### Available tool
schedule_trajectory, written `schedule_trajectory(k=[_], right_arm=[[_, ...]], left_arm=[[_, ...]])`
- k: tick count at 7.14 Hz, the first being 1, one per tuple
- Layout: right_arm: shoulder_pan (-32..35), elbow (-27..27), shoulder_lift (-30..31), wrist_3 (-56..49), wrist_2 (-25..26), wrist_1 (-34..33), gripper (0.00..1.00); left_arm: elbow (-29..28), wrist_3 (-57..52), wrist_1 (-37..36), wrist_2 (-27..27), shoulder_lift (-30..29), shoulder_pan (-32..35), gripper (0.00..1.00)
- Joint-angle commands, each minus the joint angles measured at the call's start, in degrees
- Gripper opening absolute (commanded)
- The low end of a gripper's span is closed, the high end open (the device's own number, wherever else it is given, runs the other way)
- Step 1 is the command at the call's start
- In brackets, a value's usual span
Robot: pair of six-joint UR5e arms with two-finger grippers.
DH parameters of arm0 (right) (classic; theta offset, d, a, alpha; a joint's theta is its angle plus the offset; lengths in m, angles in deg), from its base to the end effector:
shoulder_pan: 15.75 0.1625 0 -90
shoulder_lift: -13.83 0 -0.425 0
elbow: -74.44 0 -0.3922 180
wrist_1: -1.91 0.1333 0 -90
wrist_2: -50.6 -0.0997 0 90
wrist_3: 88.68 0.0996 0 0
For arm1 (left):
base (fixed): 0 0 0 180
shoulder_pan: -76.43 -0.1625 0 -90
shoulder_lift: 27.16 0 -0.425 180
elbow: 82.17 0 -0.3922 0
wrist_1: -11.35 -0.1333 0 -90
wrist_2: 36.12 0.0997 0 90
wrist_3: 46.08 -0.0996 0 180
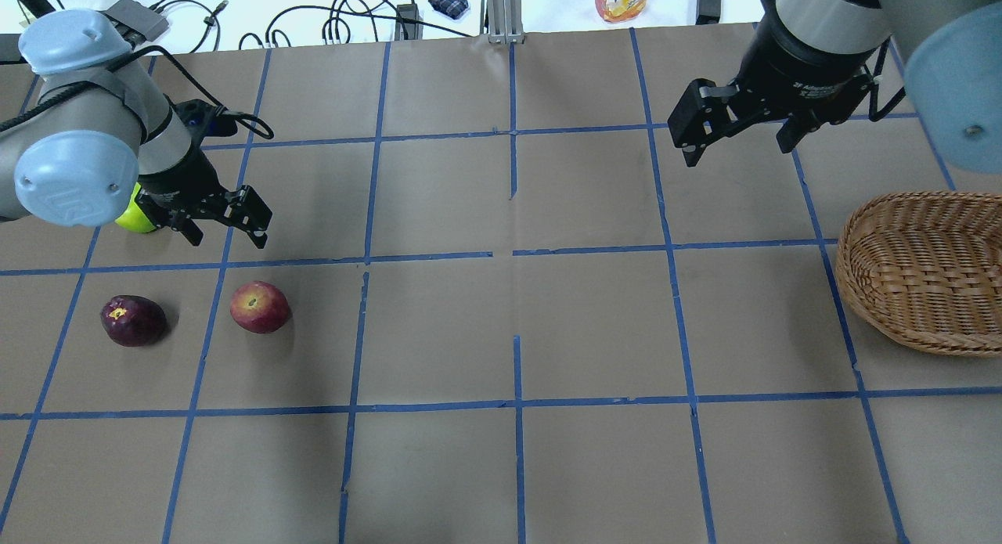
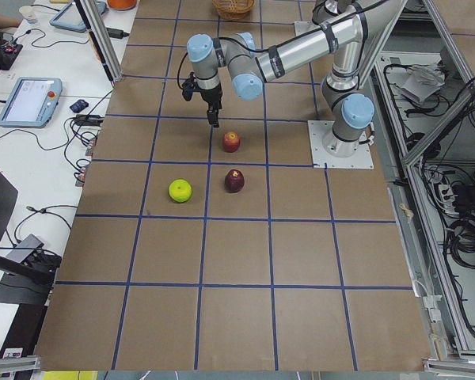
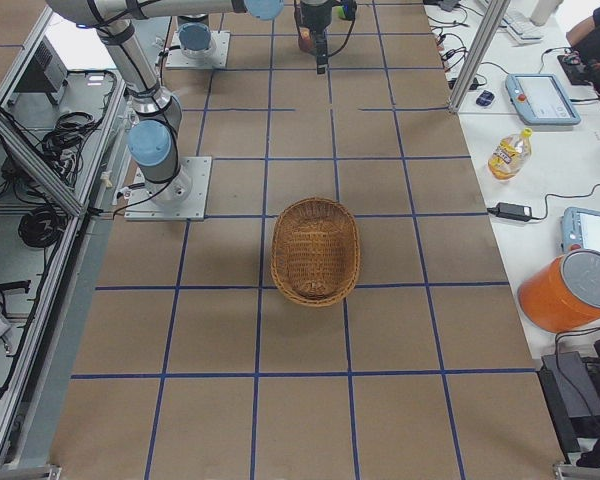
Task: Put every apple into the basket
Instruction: 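Lower the left gripper onto the red apple and close on it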
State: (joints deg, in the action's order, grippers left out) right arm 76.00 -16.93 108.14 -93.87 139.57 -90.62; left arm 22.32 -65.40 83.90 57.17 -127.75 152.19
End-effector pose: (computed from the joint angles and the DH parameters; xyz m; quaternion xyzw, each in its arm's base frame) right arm 0.1493 -0.4641 0.5168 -0.0609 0.9970 -0.0480 0.0075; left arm 0.0040 -0.5344 0.3022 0.0461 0.9963 0.0719 0.0082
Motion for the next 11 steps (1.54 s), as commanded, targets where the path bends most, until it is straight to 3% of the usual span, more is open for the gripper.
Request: schedule_trajectory(k=[1, 3, 11], right_arm=[[0.0, -0.03, 0.0, 0.0, -0.03, -0.02, 1.0], [0.0, -0.03, 0.0, 0.0, -0.03, -0.02, 1.0], [0.0, -0.12, 0.0, 0.0, -0.03, 0.07, 1.0]], left_arm=[[4.99, -0.89, -7.81, 1.89, -0.65, -0.53, 1.0], [10.36, -1.06, -15.13, 1.89, -1.62, -1.5, 1.0], [13.98, -0.27, -18.58, -0.92, -4.09, -2.91, 1.0]])
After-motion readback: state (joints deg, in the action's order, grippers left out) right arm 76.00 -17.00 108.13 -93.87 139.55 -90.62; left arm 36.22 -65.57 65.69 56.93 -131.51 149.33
